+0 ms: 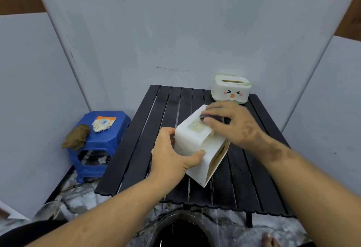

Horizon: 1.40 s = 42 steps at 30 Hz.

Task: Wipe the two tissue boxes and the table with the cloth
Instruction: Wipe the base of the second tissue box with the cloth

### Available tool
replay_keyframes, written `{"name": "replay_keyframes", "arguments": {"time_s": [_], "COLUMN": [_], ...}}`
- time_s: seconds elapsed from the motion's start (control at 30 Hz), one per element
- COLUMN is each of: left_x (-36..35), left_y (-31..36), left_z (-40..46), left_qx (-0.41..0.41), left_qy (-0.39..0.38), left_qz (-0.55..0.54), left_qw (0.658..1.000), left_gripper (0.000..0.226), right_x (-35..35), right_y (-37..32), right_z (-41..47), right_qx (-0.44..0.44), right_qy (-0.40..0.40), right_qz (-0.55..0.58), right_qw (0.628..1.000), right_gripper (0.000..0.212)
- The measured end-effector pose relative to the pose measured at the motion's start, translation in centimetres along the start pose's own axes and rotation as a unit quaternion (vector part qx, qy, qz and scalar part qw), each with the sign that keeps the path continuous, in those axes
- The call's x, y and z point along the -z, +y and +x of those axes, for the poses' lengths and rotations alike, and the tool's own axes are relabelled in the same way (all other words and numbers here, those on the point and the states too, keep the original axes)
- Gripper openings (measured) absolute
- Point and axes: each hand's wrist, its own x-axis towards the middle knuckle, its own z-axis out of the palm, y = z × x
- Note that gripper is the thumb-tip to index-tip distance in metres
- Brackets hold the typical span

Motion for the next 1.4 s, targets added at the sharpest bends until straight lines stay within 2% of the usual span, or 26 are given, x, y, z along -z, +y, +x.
{"name": "replay_keyframes", "arguments": {"time_s": [0.1, 0.17, 0.27, 0.33, 0.5, 0.77, 0.87, 0.97, 1.07, 1.17, 1.27, 1.33, 1.4], "left_x": [-0.1, -0.2, -0.1, -0.1, -0.1, -1.4, -2.0, -2.2, -1.8, 0.4, 3.8, 5.4, 5.7], "left_y": [0.0, 0.0, -0.1, -0.1, 0.0, 0.1, 0.3, 0.7, 1.5, 2.8, 4.4, 6.0, 7.8], "left_z": [-0.1, -0.1, -0.1, 0.0, 0.0, -0.4, -0.7, -0.8, -0.8, 0.2, 2.3, 3.7, 5.1], "left_qx": [0.004, 0.005, 0.008, 0.014, 0.025, 0.016, 0.016, 0.020, -0.001, -0.017, -0.106, -0.177, -0.237], "left_qy": [-0.003, 0.001, 0.003, 0.001, -0.005, 0.042, 0.053, 0.057, 0.022, -0.075, -0.166, -0.231, -0.295], "left_qz": [0.001, 0.006, 0.002, 0.008, 0.014, 0.024, 0.027, 0.042, 0.110, 0.150, 0.243, 0.340, 0.437], "left_qw": [1.000, 1.000, 1.000, 1.000, 1.000, 0.999, 0.998, 0.997, 0.994, 0.986, 0.950, 0.894, 0.816], "left_gripper": [0.066, 0.066, 0.068, 0.068, 0.068, 0.073, 0.074, 0.076, 0.080, 0.088, 0.088, 0.090, 0.091], "right_x": [0.3, -1.1, -3.5, -3.1, 0.0, -0.5, -0.8, -0.1, 0.9, 2.0, 2.4, 2.4, 2.3], "right_y": [0.5, -1.1, -4.3, -3.9, 0.7, 0.1, -0.5, 0.0, 0.6, 0.3, 0.2, 0.2, 0.1], "right_z": [1.5, 1.7, 1.0, 1.9, 2.9, -3.2, -5.2, -6.2, -7.0, -7.6, -7.9, -8.0, -8.1], "right_qx": [-0.084, -0.043, 0.068, 0.079, -0.077, 0.009, 0.081, 0.096, 0.063, 0.011, -0.048, -0.083, -0.093], "right_qy": [0.018, 0.003, -0.082, -0.109, -0.008, 0.057, 0.045, 0.027, 0.069, 0.087, 0.062, 0.029, -0.020], "right_qz": [-0.001, -0.049, -0.079, -0.072, -0.016, -0.029, -0.047, -0.068, -0.100, -0.089, -0.077, -0.070, -0.075], "right_qw": [0.996, 0.998, 0.991, 0.988, 0.997, 0.998, 0.995, 0.993, 0.991, 0.992, 0.994, 0.994, 0.993], "right_gripper": [0.019, 0.019, 0.021, 0.021, 0.016, 0.025, 0.030, 0.031, 0.031, 0.029, 0.030, 0.033, 0.034]}}
